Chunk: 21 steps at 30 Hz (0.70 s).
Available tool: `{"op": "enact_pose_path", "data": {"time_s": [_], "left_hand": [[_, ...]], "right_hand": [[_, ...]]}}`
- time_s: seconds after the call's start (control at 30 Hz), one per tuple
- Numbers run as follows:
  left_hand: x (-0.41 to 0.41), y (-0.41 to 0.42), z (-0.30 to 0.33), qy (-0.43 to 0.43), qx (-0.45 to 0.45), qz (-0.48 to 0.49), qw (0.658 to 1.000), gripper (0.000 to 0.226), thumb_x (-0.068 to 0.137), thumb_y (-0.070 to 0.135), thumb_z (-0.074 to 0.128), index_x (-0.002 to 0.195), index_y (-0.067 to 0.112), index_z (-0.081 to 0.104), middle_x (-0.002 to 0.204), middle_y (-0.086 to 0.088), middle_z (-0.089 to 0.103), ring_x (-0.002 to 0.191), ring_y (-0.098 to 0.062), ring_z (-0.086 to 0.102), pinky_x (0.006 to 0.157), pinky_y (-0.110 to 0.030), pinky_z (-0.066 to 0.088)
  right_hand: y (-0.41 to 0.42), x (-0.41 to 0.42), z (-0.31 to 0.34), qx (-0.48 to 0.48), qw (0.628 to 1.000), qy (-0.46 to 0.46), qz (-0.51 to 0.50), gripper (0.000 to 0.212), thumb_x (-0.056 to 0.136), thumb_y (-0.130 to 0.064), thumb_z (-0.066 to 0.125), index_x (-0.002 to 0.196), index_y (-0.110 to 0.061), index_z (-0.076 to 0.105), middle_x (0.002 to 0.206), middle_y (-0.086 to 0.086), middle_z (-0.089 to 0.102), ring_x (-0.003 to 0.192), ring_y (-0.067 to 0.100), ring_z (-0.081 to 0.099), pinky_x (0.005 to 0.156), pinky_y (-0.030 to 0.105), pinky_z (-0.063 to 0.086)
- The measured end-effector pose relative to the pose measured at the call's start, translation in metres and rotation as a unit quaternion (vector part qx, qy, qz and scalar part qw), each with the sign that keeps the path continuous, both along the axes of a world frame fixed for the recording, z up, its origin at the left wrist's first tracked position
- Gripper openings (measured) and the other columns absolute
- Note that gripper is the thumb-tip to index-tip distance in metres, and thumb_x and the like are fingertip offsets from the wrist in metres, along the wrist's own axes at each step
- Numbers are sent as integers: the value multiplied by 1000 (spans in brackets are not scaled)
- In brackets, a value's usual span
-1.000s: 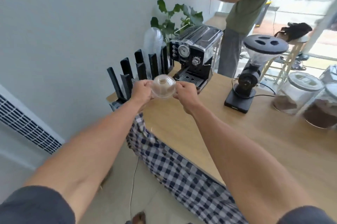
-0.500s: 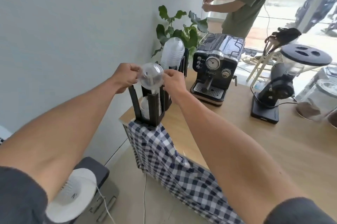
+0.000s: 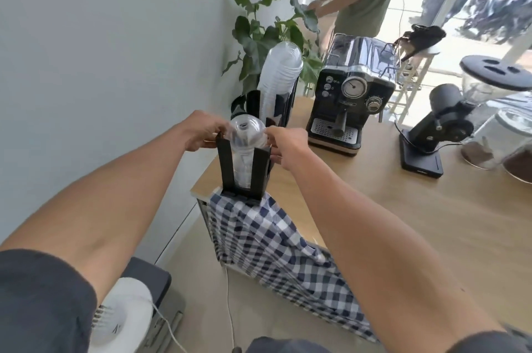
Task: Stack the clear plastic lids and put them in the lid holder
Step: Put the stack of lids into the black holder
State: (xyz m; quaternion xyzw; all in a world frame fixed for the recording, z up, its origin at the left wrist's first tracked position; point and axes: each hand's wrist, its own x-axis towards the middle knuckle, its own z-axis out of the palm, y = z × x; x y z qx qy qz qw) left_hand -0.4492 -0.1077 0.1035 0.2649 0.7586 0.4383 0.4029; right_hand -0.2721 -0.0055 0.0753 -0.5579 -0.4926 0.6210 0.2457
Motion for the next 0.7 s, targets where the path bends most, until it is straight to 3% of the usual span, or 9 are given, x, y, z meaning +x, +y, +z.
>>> {"op": "enact_pose_path", "data": {"time_s": [0.1,0.2,0.3,0.4,0.5,0.7], "left_hand": [[-8,4,-14,-53,-18,15,998,13,79,0,77,89,4,69,76,-8,68,63,-21,69,73,-36,62],[-10,9,-24,-103,-56,13,993,14,85,4,74,96,7,65,83,-8,68,69,-22,70,65,-32,58],[-14,13,-34,-142,-84,30,986,9,88,3,71,87,8,63,82,-10,68,73,-25,69,65,-34,59],[-18,14,-51,-148,-95,50,983,9,96,10,65,86,10,65,82,-9,71,72,-25,71,64,-34,59],[-20,15,-67,-139,-96,77,983,13,99,15,66,86,12,69,81,-7,71,68,-21,71,56,-28,59],[-13,13,-78,-144,-84,109,980,11,94,9,69,83,12,67,81,-5,68,74,-20,67,64,-28,57]], "right_hand": [[-1,2,-9,-37,999,0,-21,21,85,-15,83,92,0,70,83,13,74,71,22,65,75,34,63],[0,2,-21,-58,997,5,-44,15,87,-8,80,82,-2,68,78,12,67,70,23,61,67,33,53],[-2,-1,-33,-69,997,-3,-46,9,87,-6,77,82,-1,71,75,12,66,64,21,60,61,33,49],[-3,-6,-45,-67,996,-25,-48,7,87,-4,73,82,1,72,71,11,68,49,17,55,51,27,45],[-5,-8,-57,-58,996,-47,-49,14,89,-9,71,94,4,77,83,13,78,62,20,63,54,28,48],[-7,-9,-63,-45,997,-54,-44,23,86,-20,78,92,3,76,73,10,74,58,22,65,51,28,51]]}}
